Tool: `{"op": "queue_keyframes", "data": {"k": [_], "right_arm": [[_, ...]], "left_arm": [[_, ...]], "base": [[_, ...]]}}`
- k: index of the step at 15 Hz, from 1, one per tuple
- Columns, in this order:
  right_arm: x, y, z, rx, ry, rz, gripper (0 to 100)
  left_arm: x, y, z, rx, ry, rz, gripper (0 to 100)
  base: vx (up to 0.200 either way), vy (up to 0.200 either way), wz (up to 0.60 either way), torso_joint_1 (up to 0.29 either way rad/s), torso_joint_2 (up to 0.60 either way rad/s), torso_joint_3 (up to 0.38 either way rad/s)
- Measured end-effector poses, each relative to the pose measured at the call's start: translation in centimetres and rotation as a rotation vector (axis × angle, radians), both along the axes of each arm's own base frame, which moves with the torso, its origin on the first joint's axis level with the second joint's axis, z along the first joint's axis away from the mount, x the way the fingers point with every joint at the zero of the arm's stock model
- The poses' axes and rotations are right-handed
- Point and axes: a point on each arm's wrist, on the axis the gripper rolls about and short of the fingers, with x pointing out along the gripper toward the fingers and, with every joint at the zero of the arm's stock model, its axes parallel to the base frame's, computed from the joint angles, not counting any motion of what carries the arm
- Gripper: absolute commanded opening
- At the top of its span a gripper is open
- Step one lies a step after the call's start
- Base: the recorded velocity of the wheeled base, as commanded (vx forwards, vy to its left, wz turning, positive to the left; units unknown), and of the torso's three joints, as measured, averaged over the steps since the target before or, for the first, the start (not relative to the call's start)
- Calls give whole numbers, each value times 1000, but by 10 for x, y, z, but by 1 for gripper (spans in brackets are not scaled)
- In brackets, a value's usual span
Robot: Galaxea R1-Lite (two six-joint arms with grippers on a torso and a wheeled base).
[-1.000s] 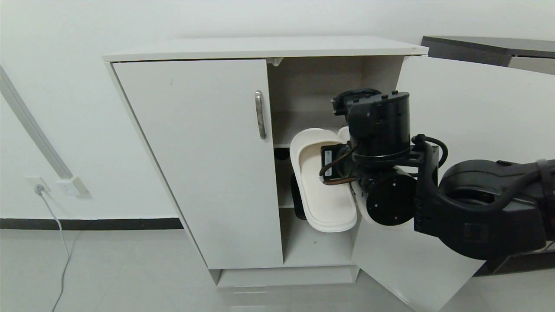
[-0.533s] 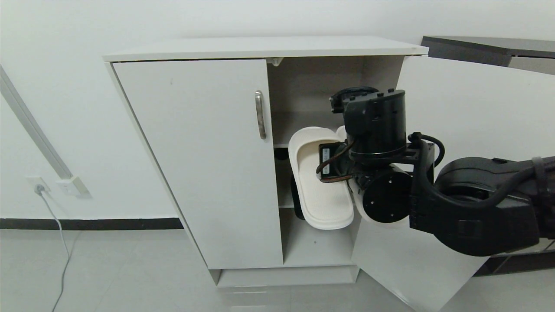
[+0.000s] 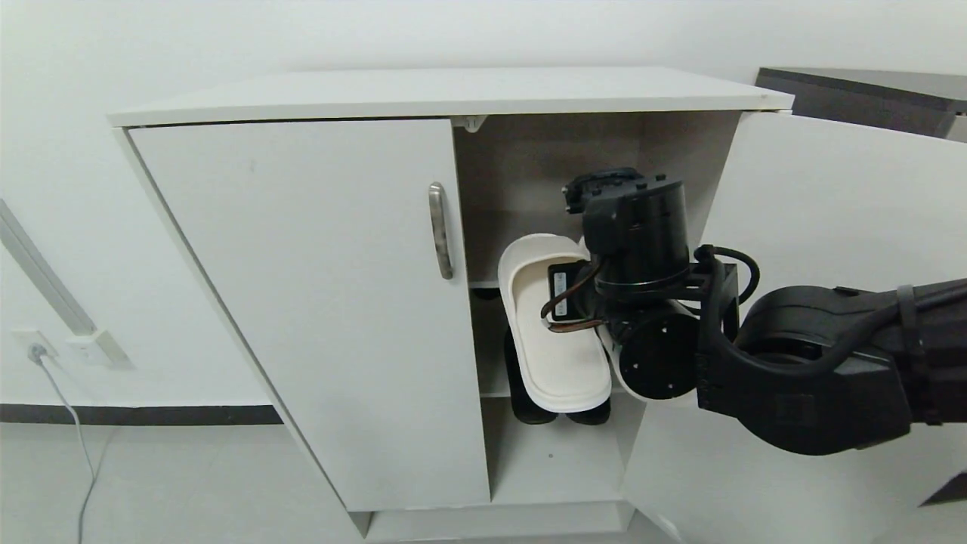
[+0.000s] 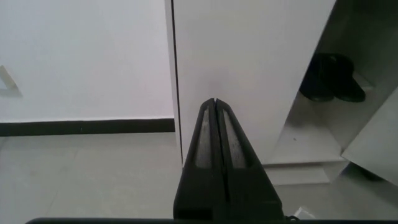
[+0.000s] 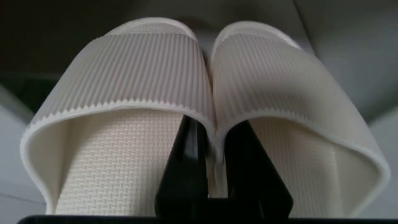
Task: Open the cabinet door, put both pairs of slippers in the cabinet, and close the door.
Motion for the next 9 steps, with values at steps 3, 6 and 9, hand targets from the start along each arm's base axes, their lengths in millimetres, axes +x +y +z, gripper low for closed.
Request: {"op": "queue_keyframes", "data": {"k": [3,6,9], "right_arm": [[0,0,0,-2,0,-1,0],[6,1,0,-1,-3,-4,0],[17,4,3,-9,2,-19,0]], "left_arm": [[0,0,0,0,-1,0,0],[0,0,0,-2,0,1,0],[0,0,0,-3,-1,0,0]], "base": [[200,0,0,1,2,1],[67,0,0,1,1,-1],[0,0,0,0,0,0]]}}
